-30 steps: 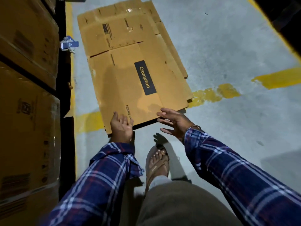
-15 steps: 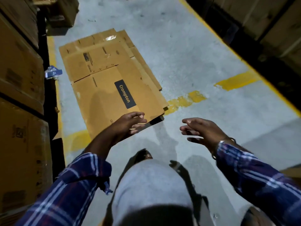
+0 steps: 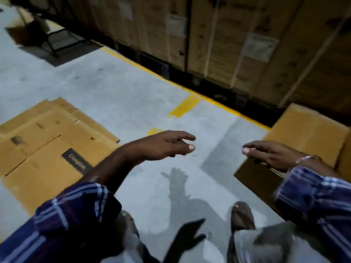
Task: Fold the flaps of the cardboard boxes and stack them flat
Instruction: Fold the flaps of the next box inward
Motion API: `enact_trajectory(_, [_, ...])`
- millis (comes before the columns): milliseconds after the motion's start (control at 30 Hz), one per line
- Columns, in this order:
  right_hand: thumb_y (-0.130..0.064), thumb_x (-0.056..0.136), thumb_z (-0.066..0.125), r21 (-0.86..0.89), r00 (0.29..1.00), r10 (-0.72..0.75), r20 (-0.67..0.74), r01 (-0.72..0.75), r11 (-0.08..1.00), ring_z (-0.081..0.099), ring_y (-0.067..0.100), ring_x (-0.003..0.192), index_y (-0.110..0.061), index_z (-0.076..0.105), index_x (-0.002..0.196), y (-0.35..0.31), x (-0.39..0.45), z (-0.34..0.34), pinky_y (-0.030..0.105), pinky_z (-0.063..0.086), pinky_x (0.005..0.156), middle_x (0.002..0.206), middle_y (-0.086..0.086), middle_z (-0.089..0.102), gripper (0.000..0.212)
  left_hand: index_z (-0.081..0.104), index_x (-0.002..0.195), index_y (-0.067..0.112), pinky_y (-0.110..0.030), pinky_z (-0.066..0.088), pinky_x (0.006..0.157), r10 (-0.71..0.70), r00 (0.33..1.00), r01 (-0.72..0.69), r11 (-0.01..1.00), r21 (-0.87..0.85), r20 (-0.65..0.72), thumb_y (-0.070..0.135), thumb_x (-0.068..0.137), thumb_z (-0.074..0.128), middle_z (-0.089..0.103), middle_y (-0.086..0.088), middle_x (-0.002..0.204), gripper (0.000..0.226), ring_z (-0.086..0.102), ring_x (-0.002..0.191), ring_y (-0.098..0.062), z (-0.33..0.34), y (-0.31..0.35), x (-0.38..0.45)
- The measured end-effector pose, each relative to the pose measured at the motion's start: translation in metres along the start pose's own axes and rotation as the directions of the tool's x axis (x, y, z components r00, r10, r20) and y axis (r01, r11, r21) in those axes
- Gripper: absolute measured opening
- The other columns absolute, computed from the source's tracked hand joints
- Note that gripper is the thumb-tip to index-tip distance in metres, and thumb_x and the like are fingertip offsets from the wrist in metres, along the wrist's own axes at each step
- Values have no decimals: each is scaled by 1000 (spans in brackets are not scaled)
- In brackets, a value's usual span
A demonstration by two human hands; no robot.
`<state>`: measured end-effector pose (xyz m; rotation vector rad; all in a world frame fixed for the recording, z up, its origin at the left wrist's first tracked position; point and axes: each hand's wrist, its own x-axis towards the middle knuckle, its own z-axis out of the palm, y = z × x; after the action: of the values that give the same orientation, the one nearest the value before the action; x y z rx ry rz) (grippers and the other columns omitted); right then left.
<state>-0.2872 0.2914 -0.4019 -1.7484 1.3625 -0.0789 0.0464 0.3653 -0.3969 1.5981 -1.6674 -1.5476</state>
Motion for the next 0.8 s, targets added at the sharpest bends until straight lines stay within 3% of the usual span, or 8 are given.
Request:
enact_trajectory(133, [-44, 91, 70, 73, 967, 246, -61, -242, 968, 67, 24, 91, -17, 57, 135, 68, 3, -49, 30, 48, 70, 118, 12, 69, 54, 61, 137, 27, -41, 51, 102, -7, 996, 2, 998, 60, 86, 42, 97, 68, 73, 2, 119, 44, 68, 113, -13, 79, 30, 76])
enact_trajectory(233, [-42, 92, 72, 238, 919, 347, -188, -300, 924, 61, 19, 84, -11, 64, 123, 100, 10, -68, 28, 44, 65, 113, 15, 68, 45, 65, 130, 26, -37, 54, 94, -25, 996, 24, 1000, 12, 88, 43, 95, 69, 73, 0, 115, 39, 69, 108, -13, 133, 40, 124])
enact_trajectory(333, [-43, 87, 77, 375, 827, 499, -260, -390, 841, 66, 28, 104, -3, 63, 119, 143, 19, -83, 39, 55, 90, 117, 15, 69, 53, 67, 125, 21, -32, 50, 84, -52, 996, 54, 998, -21, 72, 37, 98, 66, 72, -7, 117, 31, 67, 112, -20, 180, 41, 169])
enact_trajectory(467, [-38, 93, 71, 433, 709, 687, -162, -574, 695, 59, 35, 117, -2, 55, 135, 201, 21, -83, 38, 46, 93, 128, 16, 60, 58, 62, 133, 21, -39, 51, 103, -114, 993, 115, 993, -39, 30, 41, 96, 68, 65, -8, 132, 43, 61, 120, -23, 223, 25, 224])
enact_trajectory(567, [-25, 99, 64, 437, 686, 722, -90, -624, 648, 49, 36, 133, 0, 50, 141, 240, 26, -69, 38, 43, 96, 145, 17, 51, 50, 50, 145, 20, -42, 45, 111, -160, 987, 159, 987, -31, -26, 41, 96, 68, 57, -8, 146, 56, 55, 130, -26, 244, 11, 261])
enact_trajectory(667, [-22, 102, 60, 430, 662, 746, -70, -655, 622, 45, 36, 137, 0, 47, 142, 269, 34, -51, 35, 41, 99, 141, 10, 48, 47, 32, 159, 18, -42, 40, 114, -192, 976, 195, 981, 14, -98, 44, 98, 67, 42, -10, 160, 75, 44, 143, -30, 257, -1, 298])
enact_trajectory(733, [-28, 99, 64, 454, 625, 773, -109, -660, 598, 44, 37, 135, -3, 38, 145, 289, 43, -34, 35, 40, 94, 147, 12, 42, 59, 23, 161, 14, -39, 38, 113, -195, 974, 197, 980, 8, -116, 43, 98, 67, 39, -6, 160, 82, 41, 144, -27, 263, -8, 316])
enact_trajectory(800, [-35, 94, 70, 547, 533, 824, -193, -639, 541, 40, 38, 137, -12, 20, 154, 310, 49, -17, 40, 40, 99, 156, 15, 31, 81, 29, 157, 11, -33, 42, 105, -190, 977, 186, 981, -50, -96, 38, 96, 71, 46, 3, 141, 79, 49, 128, -18, 268, -10, 332])
